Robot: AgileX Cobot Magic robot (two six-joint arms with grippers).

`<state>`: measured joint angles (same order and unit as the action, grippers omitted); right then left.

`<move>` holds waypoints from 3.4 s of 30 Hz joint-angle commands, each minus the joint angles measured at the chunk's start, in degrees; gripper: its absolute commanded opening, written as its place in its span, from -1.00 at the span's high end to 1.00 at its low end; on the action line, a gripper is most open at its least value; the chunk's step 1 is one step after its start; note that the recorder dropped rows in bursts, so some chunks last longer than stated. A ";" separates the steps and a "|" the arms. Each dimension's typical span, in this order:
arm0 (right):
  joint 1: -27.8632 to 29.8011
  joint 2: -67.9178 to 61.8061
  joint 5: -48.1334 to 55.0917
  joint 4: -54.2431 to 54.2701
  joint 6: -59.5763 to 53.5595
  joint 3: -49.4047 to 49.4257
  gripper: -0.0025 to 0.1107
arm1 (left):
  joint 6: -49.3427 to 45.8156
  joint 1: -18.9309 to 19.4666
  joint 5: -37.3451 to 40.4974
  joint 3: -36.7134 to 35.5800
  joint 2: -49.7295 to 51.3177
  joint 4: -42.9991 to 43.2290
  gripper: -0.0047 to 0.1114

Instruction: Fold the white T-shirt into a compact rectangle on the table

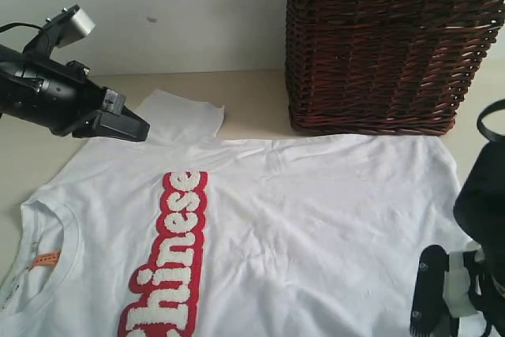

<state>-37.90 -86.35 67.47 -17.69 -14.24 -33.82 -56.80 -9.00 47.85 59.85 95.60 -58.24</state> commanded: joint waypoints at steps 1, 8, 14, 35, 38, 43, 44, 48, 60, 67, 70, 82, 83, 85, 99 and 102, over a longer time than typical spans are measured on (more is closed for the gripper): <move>-1.89 0.30 2.50 -0.72 -0.43 -2.85 0.96 | -0.58 -0.34 -0.31 0.07 -0.64 -0.91 0.92; -12.05 2.55 2.50 -10.53 0.02 -7.62 0.96 | -1.27 -0.34 -1.15 0.07 -0.64 -0.91 0.92; -12.07 9.18 2.50 -13.46 -0.67 -15.29 0.96 | -1.27 -0.34 -1.25 0.07 -0.64 -0.79 0.92; -12.07 24.39 2.50 -9.51 -1.43 -38.62 0.96 | -1.27 -0.34 -2.10 0.07 -0.64 -0.13 0.92; -12.07 24.39 2.50 -9.50 -2.66 -41.00 0.96 | -1.27 -0.34 -2.28 0.07 -0.64 0.12 0.92; -12.07 24.39 2.50 -14.30 -3.09 -46.39 0.96 | -1.27 -0.34 -2.66 0.07 -0.64 0.22 0.92; -12.07 24.39 2.50 -14.47 -3.09 -47.88 0.96 | -1.27 -0.34 -2.77 0.07 -0.64 0.22 0.92; -12.07 24.39 2.50 -16.36 -3.09 -54.29 0.96 | -1.27 -0.34 -3.00 0.07 -0.64 0.22 0.92; -12.07 24.28 2.50 -13.79 -1.50 -63.52 0.96 | -1.27 -0.34 -2.19 0.07 -0.64 0.95 0.92; -12.07 23.80 2.50 -15.44 -1.47 -54.69 0.96 | -7.45 -4.46 10.47 0.07 2.56 1.88 0.92; -12.07 23.43 2.50 -19.63 1.24 -50.34 0.96 | -8.28 -10.80 10.07 -0.41 3.83 9.36 0.77; -12.07 23.69 2.50 -27.98 10.26 -45.96 0.94 | 2.78 -35.81 -16.13 -1.19 10.84 6.31 0.92; -12.07 23.69 2.50 -29.03 11.83 -45.96 0.89 | 5.33 -36.15 -16.63 -1.19 12.64 6.84 0.91; -12.07 23.94 2.50 -29.28 12.91 -45.96 0.70 | 7.63 -36.15 -16.13 -1.19 16.06 7.67 0.92; -10.27 24.36 2.50 -39.68 22.30 -45.96 -0.05 | 36.47 -30.21 12.71 3.24 22.71 39.22 0.92; -7.47 24.36 2.50 -39.65 23.19 -45.96 -0.02 | 41.63 -28.22 16.74 1.71 21.02 46.98 0.92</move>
<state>-47.70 -62.13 70.37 -56.03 7.38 -80.08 -21.20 -38.90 59.92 63.53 116.69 -24.97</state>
